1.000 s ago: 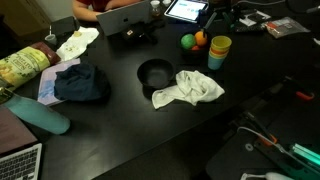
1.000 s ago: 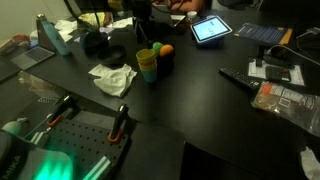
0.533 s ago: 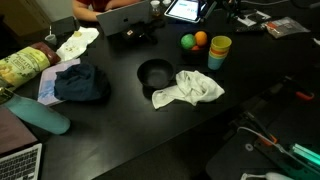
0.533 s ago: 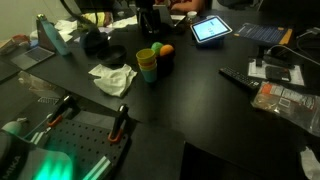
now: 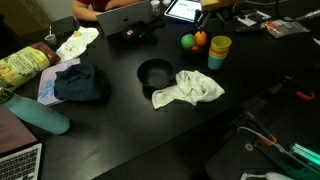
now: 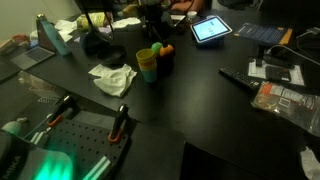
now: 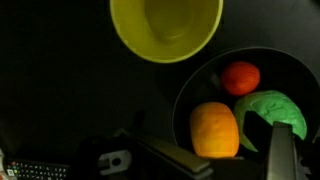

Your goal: Pour the contents from the right bowl to the left bowl

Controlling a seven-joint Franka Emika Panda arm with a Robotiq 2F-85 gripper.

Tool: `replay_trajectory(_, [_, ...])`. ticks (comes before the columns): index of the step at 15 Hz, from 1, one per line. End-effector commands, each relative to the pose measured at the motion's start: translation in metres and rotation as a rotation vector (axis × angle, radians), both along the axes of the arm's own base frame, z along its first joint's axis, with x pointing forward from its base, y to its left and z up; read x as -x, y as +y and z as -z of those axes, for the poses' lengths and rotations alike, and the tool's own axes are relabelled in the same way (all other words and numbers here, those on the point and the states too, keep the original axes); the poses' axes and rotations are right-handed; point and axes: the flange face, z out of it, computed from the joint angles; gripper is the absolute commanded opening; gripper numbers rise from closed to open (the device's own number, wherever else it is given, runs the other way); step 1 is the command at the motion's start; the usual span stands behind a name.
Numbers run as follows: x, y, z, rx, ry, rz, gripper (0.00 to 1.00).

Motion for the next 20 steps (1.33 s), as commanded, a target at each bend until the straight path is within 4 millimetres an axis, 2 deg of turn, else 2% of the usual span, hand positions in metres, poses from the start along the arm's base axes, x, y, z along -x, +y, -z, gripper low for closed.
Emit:
replay_trajectory(1, [-0.007,-0.004,0.022,0.001,-0.023,0.02,1.0])
replay_trajectory(5, [-0.003,-0.005,0.047,-0.032,-0.037,0.048,1.0])
replay_trajectory(8, [-0.002,-0.005,0.058,-0.043,-0.053,0.067,1.0])
replay_trajectory(9, [-0.003,-0.004,0.058,-0.043,-0.058,0.065,0.75])
replay_trajectory(10, [-0.003,-0.004,0.059,-0.041,-0.061,0.065,0.75])
replay_trajectory(18, [0.0,-0.006,0.055,-0.041,-0.045,0.084,0.11])
replay_trajectory(20, [0.0,-0.004,0.053,-0.038,-0.036,0.085,0.04])
